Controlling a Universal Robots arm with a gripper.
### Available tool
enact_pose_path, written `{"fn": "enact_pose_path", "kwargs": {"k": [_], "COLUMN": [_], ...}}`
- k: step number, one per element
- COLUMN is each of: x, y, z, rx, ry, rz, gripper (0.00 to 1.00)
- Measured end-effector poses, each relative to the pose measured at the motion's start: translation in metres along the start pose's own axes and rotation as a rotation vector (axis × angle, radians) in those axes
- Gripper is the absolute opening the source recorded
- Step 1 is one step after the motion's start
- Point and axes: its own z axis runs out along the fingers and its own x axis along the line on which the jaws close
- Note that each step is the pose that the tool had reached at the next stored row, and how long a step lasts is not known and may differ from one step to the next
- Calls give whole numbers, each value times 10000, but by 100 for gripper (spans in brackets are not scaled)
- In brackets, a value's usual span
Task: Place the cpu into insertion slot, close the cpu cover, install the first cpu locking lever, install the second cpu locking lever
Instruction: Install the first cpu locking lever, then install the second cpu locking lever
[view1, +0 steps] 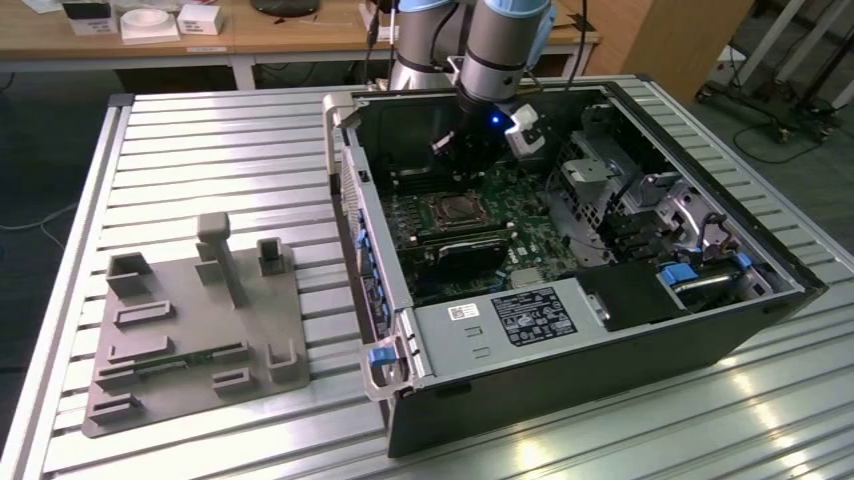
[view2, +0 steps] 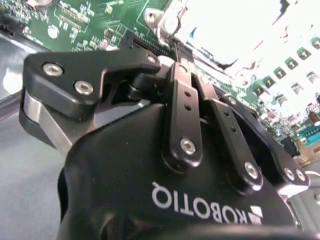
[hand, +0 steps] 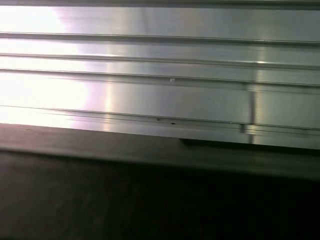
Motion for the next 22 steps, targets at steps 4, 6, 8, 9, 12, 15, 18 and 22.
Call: {"fn": "enact_pose_path", "kwargs": {"k": [4, 6, 8, 9, 12, 15, 18, 22], "x": [0, 2, 2, 3, 3, 4, 3, 5], "y": [2, 3, 3, 4, 5, 5, 5, 5], "z": [-34, -70, -94, -103, -114, -133, -135, -136], "rx": [-19, -19, -18, -20, -27, -27, -28, -27], "ry": [-4, -3, -2, -2, -5, -3, -3, -3], "rz": [0, -1, -1, -1, -1, -1, -1, -4], "gripper": [11, 11, 11, 11, 11, 11, 11, 11]}}
